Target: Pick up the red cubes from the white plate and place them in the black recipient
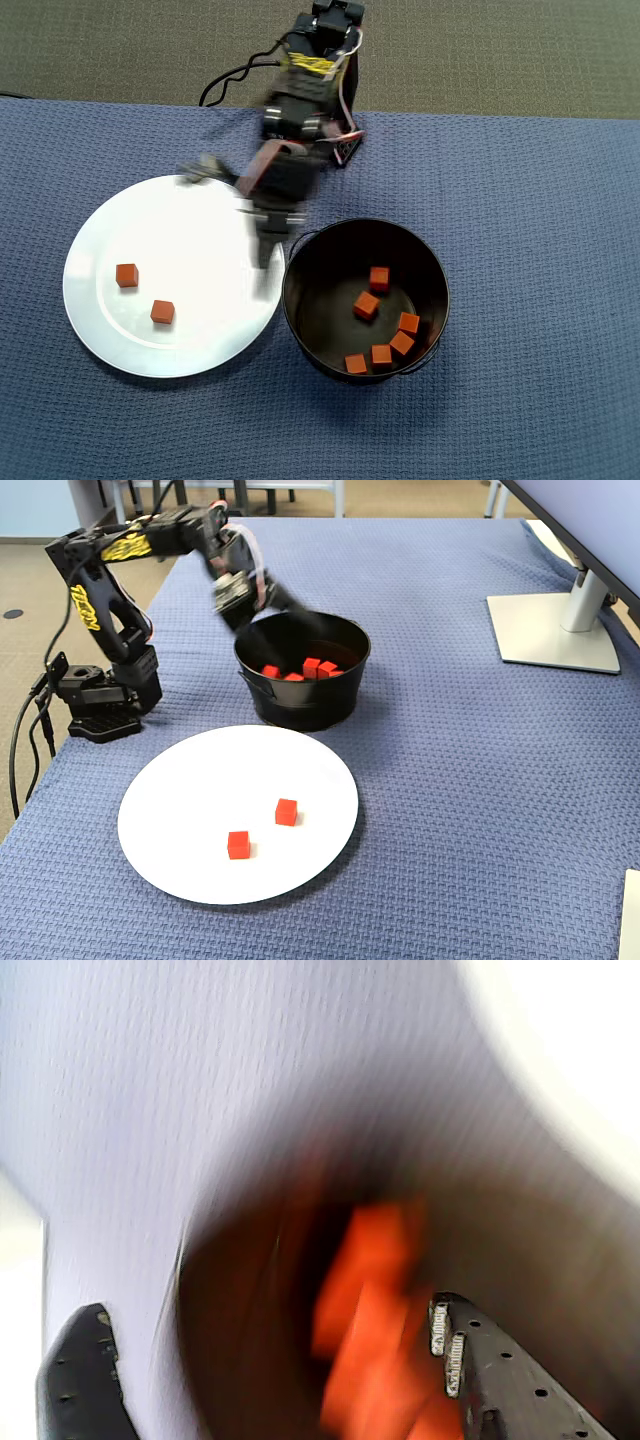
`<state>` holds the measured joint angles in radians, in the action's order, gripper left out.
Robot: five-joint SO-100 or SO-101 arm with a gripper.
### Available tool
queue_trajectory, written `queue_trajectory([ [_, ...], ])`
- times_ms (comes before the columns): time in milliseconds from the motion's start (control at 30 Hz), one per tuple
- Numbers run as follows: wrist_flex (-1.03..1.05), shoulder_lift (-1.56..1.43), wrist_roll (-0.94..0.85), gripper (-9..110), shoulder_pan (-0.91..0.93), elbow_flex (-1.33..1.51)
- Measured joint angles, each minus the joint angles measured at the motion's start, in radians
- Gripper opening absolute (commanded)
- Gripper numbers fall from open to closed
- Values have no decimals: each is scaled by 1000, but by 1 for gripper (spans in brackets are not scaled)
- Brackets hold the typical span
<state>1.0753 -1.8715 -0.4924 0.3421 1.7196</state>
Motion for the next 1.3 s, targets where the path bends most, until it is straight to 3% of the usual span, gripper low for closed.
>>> queue_trajectory([
  [133,-95,117,-114,17,275,8],
  [233,-152,230,-144,19,364,8],
  [500,-144,485,-166,21,354,-92],
  [767,52,719,-98,20,314,-377],
  [1300,81,859,-38,20,319,-569],
])
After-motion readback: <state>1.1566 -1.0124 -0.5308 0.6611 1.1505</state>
